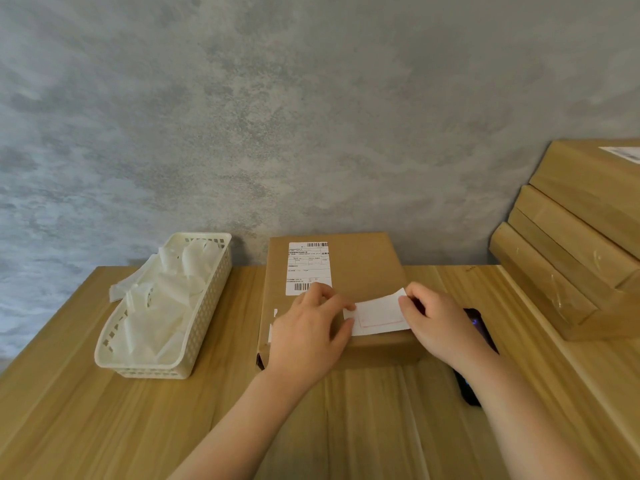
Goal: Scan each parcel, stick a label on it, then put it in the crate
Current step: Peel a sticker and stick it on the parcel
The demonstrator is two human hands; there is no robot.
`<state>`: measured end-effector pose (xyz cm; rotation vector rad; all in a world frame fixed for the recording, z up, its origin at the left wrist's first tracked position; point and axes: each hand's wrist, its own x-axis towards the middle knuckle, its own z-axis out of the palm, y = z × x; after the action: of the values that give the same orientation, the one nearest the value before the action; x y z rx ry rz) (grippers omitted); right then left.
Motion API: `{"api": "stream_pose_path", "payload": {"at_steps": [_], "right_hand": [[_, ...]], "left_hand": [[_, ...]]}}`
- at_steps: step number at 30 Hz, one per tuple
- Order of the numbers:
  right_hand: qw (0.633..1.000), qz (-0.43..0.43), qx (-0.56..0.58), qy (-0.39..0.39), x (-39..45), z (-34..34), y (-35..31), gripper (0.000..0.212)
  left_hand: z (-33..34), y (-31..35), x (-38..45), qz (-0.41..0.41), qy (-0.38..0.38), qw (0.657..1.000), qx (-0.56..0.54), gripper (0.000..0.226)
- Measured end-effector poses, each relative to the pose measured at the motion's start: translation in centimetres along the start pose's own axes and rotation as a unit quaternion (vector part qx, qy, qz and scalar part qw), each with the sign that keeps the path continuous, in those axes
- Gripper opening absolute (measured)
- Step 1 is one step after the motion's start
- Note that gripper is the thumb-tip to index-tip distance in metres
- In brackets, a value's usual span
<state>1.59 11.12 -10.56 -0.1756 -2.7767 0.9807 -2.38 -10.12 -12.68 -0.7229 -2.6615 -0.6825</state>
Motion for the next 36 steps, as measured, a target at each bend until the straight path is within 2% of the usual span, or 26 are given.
{"api": "stream_pose_path", "payload": {"at_steps": [4, 8, 9, 11, 12, 14, 17, 21, 26, 28, 30, 32, 34, 36], "right_hand": [[0.996, 0.005, -0.078, 0.052, 0.0, 0.8, 0.8, 0.029], [0.981, 0.116, -0.111, 0.109, 0.2, 0.1, 1.9, 0.031], [0.975, 0.108, -0.127, 0.147, 0.1, -0.1, 2.2, 0.026], [0.967, 0.01, -0.137, 0.214, -0.6, 0.0, 2.1, 0.012], [0.968, -0.054, -0.123, 0.213, -1.1, 0.6, 1.5, 0.01], [0.972, -0.161, -0.104, 0.133, -2.0, 2.1, 0.2, 0.026], [0.956, -0.223, -0.192, 0.006, -2.8, 4.1, -0.1, 0.048], [0.953, -0.177, -0.247, -0.002, -3.5, 3.5, 2.3, 0.063], [0.972, -0.058, -0.225, 0.018, -5.0, 1.7, 5.5, 0.08], [0.989, 0.003, -0.146, 0.023, -5.4, 1.4, 5.5, 0.078], [0.996, 0.074, 0.013, 0.045, -5.3, 1.2, 4.5, 0.068], [0.979, 0.133, 0.145, 0.056, -4.5, 0.9, 3.2, 0.055], [0.956, 0.182, 0.227, 0.042, -3.7, 0.9, 2.2, 0.05], [0.934, 0.227, 0.276, 0.005, -3.3, 1.3, 1.8, 0.052]], "left_hand": [[0.3, -0.1, 0.1, -0.006, 0.003, 1.0, -0.011, 0.015], [0.3, 0.1, 0.0, -0.012, 0.01, 1.0, -0.01, 0.012], [0.3, 0.1, 0.0, -0.011, 0.011, 1.0, -0.008, 0.012], [0.4, 0.1, 0.0, -0.01, 0.012, 1.0, -0.007, 0.012], [0.5, 0.1, 0.0, -0.011, 0.013, 1.0, -0.008, 0.012], [0.6, 0.0, 0.0, -0.011, 0.016, 1.0, -0.005, 0.014], [0.8, 0.0, 0.0, -0.004, 0.023, 1.0, -0.005, 0.019], [0.8, -0.1, 0.0, -0.005, 0.029, 1.0, -0.006, 0.02], [0.9, -0.2, -0.2, 0.0, 0.019, 1.0, 0.0, 0.02], [0.6, -0.2, -0.3, 0.015, 0.005, 1.0, -0.009, 0.022], [-0.2, -0.4, -0.3, 0.024, -0.02, 0.998, -0.06, 0.023], [-1.4, -1.1, -0.5, 0.021, -0.022, 0.995, -0.099, 0.028], [-2.4, -2.7, -0.9, -0.003, 0.025, 0.996, -0.088, 0.027], [-2.9, -4.7, -1.4, -0.087, 0.05, 0.99, -0.095, 0.026]]}}
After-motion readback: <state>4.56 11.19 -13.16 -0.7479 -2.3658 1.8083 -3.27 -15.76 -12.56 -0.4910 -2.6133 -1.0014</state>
